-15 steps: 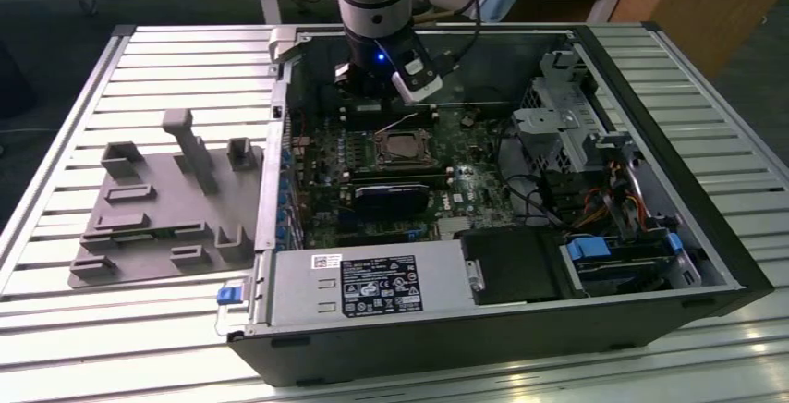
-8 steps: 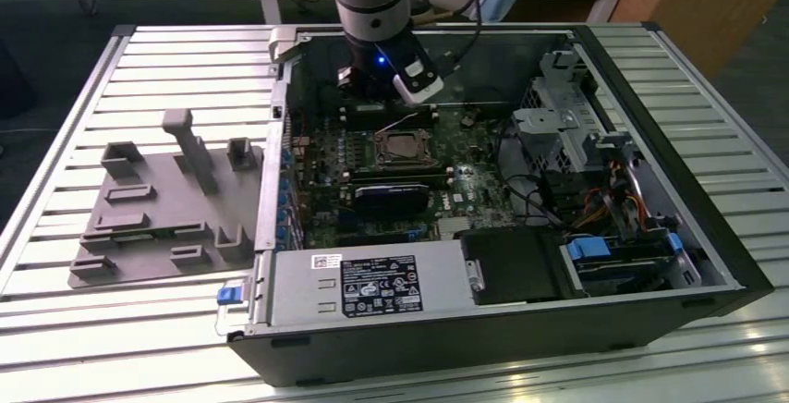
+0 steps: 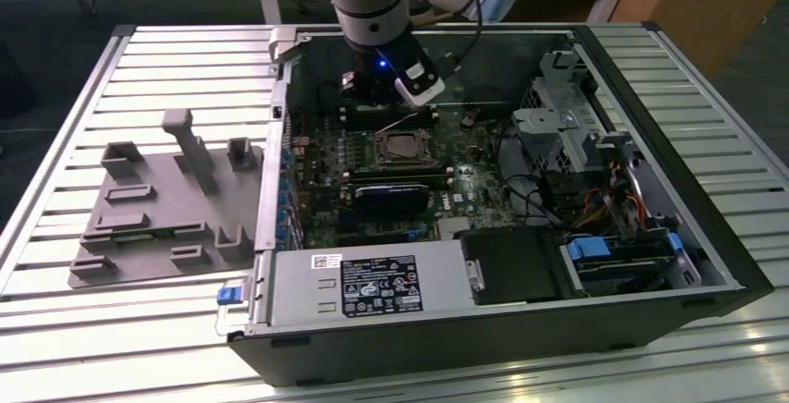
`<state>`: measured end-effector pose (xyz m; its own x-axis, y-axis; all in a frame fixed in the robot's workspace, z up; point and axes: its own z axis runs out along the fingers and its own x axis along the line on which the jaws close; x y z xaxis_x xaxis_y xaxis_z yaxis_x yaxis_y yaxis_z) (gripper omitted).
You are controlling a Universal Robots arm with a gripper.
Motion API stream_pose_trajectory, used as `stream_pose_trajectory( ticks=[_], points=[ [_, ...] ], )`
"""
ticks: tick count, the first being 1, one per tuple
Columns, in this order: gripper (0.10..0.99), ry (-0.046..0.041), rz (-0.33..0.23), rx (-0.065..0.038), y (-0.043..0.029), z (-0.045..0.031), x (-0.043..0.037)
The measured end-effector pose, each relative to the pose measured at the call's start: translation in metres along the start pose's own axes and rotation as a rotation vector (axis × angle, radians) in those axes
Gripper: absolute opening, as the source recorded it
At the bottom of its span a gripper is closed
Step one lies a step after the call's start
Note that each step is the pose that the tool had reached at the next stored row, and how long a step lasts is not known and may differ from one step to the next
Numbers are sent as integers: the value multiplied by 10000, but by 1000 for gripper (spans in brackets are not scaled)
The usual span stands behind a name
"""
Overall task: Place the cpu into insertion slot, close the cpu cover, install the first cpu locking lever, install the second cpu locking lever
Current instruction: 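Install the first cpu locking lever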
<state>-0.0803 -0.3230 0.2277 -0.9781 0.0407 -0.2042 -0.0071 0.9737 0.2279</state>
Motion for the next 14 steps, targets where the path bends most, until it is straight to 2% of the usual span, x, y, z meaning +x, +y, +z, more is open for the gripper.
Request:
stream_pose_trajectory(
  ticks=[3, 10, 14],
  points=[
    [106, -73, 152, 82, -6, 24, 3],
    [106, -282, 1041, 274, -12, 60, 10],
    [106, -347, 1309, 333, 12, 74, 11]
  ],
)
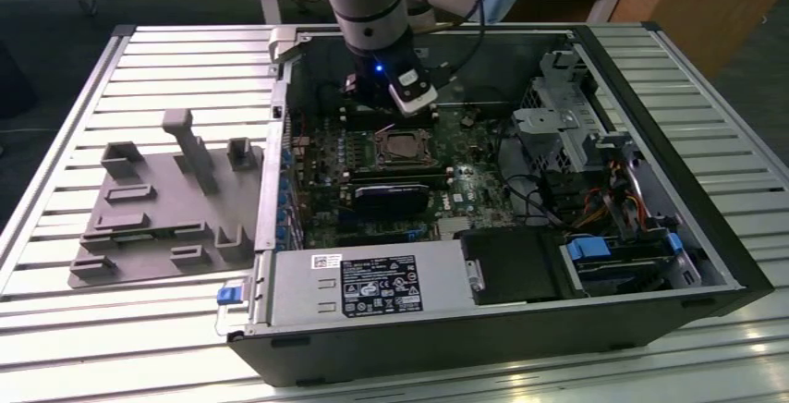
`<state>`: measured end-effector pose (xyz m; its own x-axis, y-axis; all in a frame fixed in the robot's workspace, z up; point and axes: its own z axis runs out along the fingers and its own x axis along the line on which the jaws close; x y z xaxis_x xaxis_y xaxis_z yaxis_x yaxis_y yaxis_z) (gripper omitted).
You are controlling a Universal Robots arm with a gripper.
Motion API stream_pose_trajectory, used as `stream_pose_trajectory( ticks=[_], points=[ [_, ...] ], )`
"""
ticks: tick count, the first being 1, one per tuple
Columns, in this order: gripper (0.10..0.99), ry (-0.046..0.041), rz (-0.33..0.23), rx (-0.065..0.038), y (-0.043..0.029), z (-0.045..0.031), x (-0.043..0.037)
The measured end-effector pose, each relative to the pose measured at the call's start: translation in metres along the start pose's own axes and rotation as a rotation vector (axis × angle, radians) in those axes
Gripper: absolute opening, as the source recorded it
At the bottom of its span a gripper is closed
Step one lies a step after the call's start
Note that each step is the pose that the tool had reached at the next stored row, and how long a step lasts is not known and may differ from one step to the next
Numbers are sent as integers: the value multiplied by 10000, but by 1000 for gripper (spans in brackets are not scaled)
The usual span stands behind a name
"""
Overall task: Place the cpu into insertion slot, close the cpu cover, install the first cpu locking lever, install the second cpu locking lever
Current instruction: 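Install the first cpu locking lever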
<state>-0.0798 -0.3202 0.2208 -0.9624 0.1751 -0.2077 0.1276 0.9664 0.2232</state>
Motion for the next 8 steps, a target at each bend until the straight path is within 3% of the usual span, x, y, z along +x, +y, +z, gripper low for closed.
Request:
stream_pose_trajectory(
  ticks=[8],
  points=[
    [106, -70, 297, 74, 93, 43, 14]
  ],
)
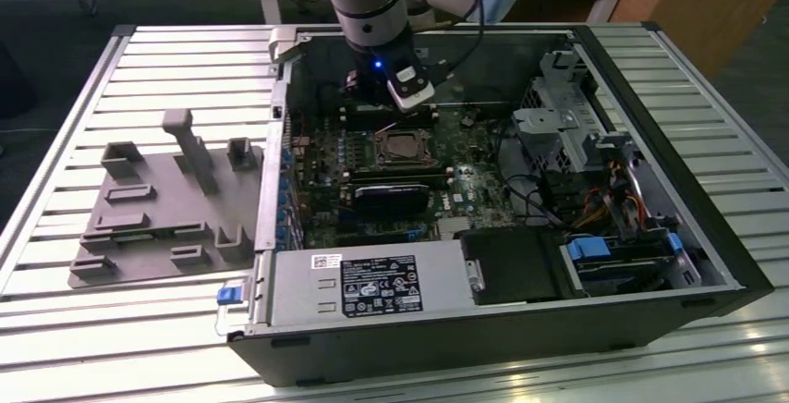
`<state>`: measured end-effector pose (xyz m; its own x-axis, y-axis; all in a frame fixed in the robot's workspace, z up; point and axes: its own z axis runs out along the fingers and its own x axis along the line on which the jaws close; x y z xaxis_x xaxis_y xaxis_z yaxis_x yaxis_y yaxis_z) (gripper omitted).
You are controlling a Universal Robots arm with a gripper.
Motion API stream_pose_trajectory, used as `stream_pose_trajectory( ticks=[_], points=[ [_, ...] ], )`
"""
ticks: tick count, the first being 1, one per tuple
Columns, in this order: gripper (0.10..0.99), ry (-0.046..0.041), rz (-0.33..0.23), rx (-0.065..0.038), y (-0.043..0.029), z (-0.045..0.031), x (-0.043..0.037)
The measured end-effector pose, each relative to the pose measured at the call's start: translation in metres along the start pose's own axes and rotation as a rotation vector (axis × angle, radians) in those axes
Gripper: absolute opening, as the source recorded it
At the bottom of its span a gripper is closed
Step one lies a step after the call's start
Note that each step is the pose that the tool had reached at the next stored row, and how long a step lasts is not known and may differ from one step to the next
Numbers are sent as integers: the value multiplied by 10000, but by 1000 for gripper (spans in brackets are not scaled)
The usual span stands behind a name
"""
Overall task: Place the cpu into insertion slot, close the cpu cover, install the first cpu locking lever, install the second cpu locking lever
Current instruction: 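Install the first cpu locking lever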
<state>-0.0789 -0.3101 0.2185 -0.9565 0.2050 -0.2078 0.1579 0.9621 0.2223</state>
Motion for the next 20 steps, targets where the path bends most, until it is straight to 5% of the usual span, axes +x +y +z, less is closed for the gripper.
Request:
stream_pose_trajectory(
  ticks=[20],
  points=[
    [106, -308, 1281, 317, 66, 134, -21]
  ],
)
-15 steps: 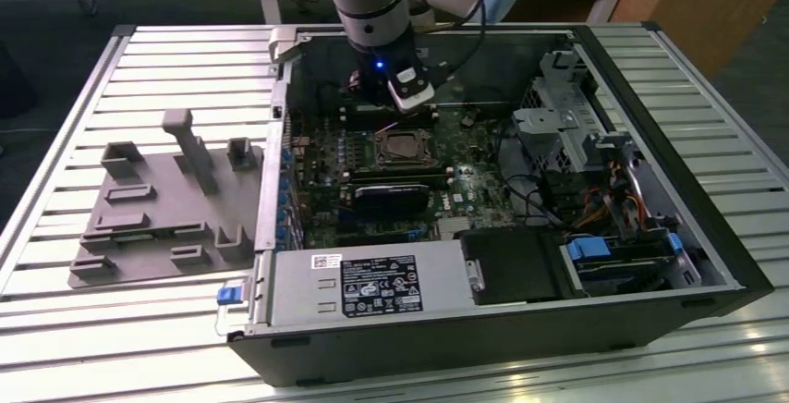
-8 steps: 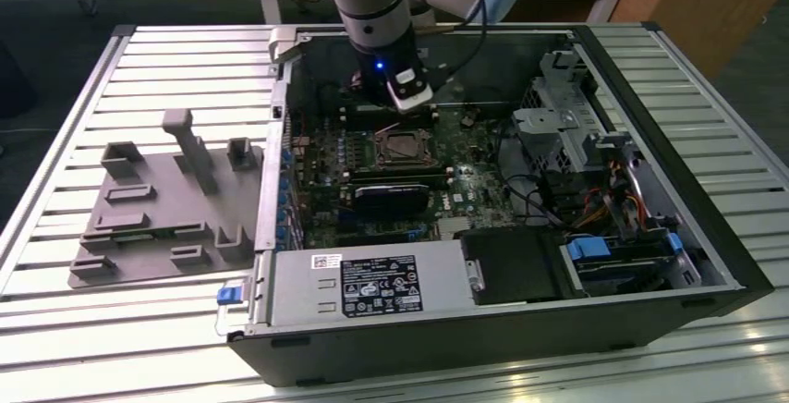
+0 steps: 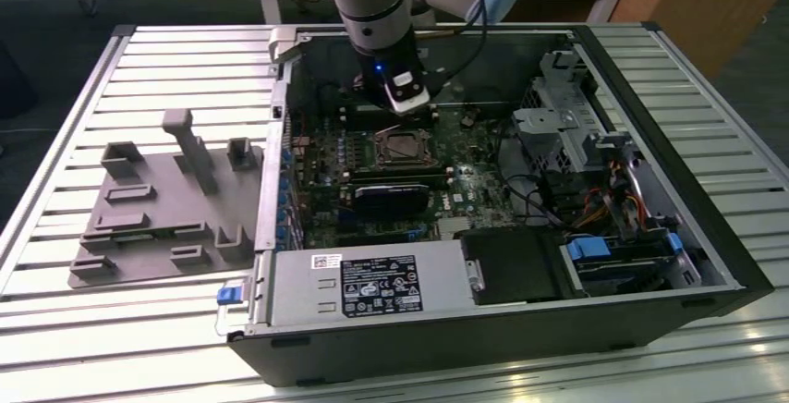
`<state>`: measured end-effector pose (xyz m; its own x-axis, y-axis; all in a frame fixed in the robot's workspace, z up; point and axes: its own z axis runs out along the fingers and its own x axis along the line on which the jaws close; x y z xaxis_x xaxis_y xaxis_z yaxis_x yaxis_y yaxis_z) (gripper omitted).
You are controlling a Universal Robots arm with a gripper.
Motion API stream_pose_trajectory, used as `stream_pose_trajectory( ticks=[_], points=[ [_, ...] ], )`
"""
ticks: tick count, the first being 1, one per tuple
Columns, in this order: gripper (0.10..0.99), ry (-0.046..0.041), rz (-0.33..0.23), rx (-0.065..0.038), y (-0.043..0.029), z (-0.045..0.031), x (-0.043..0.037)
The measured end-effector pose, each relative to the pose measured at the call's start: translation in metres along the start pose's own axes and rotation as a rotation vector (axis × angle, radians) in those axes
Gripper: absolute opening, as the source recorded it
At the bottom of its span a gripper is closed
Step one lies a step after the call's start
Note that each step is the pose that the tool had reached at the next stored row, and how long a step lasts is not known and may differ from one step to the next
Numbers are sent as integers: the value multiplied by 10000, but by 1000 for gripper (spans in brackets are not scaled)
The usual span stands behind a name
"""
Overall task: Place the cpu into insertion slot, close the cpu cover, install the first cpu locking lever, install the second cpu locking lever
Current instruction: 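Install the first cpu locking lever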
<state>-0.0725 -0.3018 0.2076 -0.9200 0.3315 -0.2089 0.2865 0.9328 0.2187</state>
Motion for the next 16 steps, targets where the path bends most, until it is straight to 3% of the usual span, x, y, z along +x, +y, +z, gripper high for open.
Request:
stream_pose_trajectory(
  ticks=[9, 16],
  points=[
    [106, -100, 400, 111, 76, 46, 34],
    [106, -233, 954, 249, 92, 83, 50]
  ],
)
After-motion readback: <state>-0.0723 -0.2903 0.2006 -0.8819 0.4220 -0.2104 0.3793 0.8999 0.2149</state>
